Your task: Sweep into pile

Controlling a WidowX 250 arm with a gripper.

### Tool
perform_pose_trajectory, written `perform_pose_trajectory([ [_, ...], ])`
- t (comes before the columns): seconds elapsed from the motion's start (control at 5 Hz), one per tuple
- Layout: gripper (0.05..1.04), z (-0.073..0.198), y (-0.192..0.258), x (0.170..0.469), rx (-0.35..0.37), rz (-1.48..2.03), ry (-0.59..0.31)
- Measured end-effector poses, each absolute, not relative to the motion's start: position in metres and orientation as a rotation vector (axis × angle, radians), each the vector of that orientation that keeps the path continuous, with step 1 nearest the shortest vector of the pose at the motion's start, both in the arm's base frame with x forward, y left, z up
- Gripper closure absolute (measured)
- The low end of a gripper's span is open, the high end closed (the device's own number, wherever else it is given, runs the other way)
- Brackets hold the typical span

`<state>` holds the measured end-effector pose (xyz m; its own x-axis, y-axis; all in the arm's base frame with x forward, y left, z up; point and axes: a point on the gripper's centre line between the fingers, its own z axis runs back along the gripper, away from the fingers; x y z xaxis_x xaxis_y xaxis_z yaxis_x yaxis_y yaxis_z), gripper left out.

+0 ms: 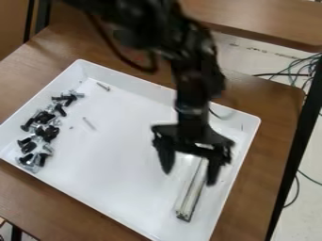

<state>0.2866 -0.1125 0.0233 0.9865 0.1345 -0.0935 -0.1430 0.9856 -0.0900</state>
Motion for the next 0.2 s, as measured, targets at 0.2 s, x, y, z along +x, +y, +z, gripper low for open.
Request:
perform_pose_trajectory([
  [0.2, 0.085, 0.0324, -0.0655, 0.2761, -0.008, 0.274, 0.089],
])
